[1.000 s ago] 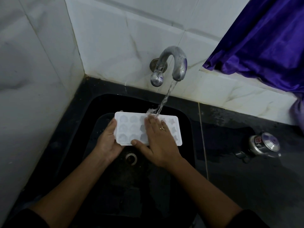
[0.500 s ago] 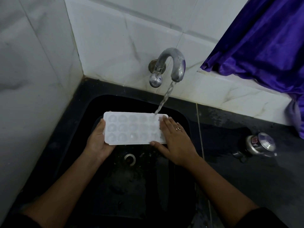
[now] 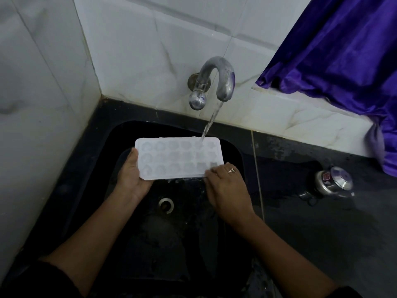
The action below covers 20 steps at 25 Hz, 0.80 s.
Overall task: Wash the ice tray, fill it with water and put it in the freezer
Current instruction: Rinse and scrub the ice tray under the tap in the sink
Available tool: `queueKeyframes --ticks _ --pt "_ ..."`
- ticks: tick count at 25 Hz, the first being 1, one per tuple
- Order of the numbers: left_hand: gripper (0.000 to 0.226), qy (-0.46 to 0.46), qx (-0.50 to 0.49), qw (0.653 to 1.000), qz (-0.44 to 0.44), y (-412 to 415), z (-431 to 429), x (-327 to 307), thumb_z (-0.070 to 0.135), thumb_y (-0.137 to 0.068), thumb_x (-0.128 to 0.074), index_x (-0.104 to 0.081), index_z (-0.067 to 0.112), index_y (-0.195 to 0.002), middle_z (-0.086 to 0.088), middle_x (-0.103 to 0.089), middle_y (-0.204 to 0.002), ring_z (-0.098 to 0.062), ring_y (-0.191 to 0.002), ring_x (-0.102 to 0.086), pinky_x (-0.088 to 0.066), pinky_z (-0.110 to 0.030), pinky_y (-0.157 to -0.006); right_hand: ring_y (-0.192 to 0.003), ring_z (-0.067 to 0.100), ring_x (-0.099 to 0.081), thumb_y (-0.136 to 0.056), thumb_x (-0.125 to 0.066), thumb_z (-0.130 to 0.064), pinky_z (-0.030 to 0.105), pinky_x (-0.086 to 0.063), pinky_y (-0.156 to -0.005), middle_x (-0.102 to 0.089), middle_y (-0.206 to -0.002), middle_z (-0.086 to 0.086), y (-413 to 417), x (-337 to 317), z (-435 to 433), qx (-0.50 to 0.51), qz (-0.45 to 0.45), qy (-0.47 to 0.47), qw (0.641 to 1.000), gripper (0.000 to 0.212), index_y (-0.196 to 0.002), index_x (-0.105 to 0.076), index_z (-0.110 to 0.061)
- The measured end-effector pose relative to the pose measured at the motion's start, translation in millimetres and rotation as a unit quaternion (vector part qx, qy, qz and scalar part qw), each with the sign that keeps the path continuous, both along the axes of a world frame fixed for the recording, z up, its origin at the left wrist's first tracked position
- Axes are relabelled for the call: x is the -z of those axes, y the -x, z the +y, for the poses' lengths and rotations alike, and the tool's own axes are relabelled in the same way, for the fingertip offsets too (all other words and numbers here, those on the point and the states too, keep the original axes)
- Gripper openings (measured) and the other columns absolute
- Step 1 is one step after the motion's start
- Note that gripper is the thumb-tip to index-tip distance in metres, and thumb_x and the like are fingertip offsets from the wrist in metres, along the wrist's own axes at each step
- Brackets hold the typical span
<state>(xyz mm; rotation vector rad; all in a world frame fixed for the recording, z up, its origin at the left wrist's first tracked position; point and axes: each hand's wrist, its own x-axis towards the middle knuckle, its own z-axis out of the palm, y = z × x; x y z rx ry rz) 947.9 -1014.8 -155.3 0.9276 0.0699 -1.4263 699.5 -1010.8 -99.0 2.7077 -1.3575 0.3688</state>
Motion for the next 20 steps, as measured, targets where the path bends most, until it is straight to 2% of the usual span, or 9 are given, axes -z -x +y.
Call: queueKeyframes --ticks 2,4,6,9,11,15,20 --pt "0.051 -0.001 -0.002 1.000 -0.012 6.6 -0.6 -2.0 0.046 -0.111 -0.038 -0.065 0.010 -0.135 -0.016 -0.071 -0.134 -0.031 -0.113 -0.074 -0.061 -0.045 -0.087 -0.085 0.028 -0.059 -0.099 -0.055 -0.020 0.045 -0.051 -0.084 -0.065 -0.093 0.009 -15.9 1.3 4.7 0.005 -0.020 -0.030 0.999 0.020 -0.095 -0.071 -0.009" --pt "0.055 0.010 0.018 1.000 -0.021 15.8 -0.4 -3.3 0.047 -0.110 -0.040 -0.060 0.008 -0.143 -0.018 -0.069 -0.137 -0.035 -0.119 -0.071 -0.062 -0.045 -0.086 -0.081 0.028 -0.057 -0.100 -0.052 -0.024 0.044 -0.050 -0.078 -0.062 -0.090 0.009 -35.2 1.4 9.7 0.020 -0.034 -0.052 0.998 0.023 -0.091 -0.067 -0.009" --pt "0.055 0.009 0.033 0.999 -0.024 24.2 0.5 -3.9 0.047 -0.110 -0.040 -0.059 0.008 -0.145 -0.019 -0.070 -0.136 -0.035 -0.117 -0.071 -0.065 -0.045 -0.082 -0.082 0.027 -0.055 -0.101 -0.049 -0.027 0.043 -0.047 -0.077 -0.061 -0.090 0.008 -57.2 -0.6 14.3 0.028 -0.048 -0.073 0.996 0.024 -0.091 -0.064 -0.011" --pt "0.054 -0.008 0.041 0.999 -0.018 29.1 3.4 -5.8 0.046 -0.111 -0.040 -0.058 0.009 -0.146 -0.019 -0.069 -0.136 -0.034 -0.114 -0.072 -0.065 -0.041 -0.074 -0.083 0.025 -0.052 -0.102 -0.050 -0.027 0.039 -0.044 -0.077 -0.058 -0.091 0.007 -71.5 -1.3 20.1 -0.023 -0.061 -0.102 0.993 0.021 -0.094 -0.061 -0.012" --pt "0.055 0.001 0.030 0.999 -0.012 23.2 5.2 -5.3 0.047 -0.110 -0.040 -0.057 0.009 -0.146 -0.018 -0.069 -0.137 -0.036 -0.118 -0.071 -0.065 -0.043 -0.076 -0.082 0.023 -0.051 -0.103 -0.051 -0.027 0.038 -0.043 -0.077 -0.057 -0.090 0.006 -55.6 -2.8 9.1 -0.032 -0.073 -0.113 0.990 0.019 -0.095 -0.061 -0.012" --pt "0.054 0.021 0.018 0.999 -0.025 18.3 7.4 -5.3 0.045 -0.106 -0.047 -0.060 0.008 -0.143 -0.017 -0.071 -0.135 -0.034 -0.118 -0.071 -0.064 -0.044 -0.083 -0.080 0.024 -0.052 -0.104 -0.049 -0.028 0.044 -0.047 -0.079 -0.058 -0.086 0.006 -35.7 -4.3 -2.0 0.030 -0.063 -0.114 0.991 0.023 -0.090 -0.060 -0.013" --pt "0.059 -0.031 0.054 0.998 0.001 41.4 11.9 -7.0 0.050 -0.106 -0.047 -0.059 0.007 -0.145 -0.021 -0.068 -0.137 -0.036 -0.119 -0.070 -0.064 -0.043 -0.082 -0.081 0.025 -0.054 -0.103 -0.050 -0.028 0.041 -0.046 -0.077 -0.059 -0.087 0.008 -80.3 -5.1 11.6 -0.038 -0.100 -0.176 0.979 0.025 -0.089 -0.062 -0.011"
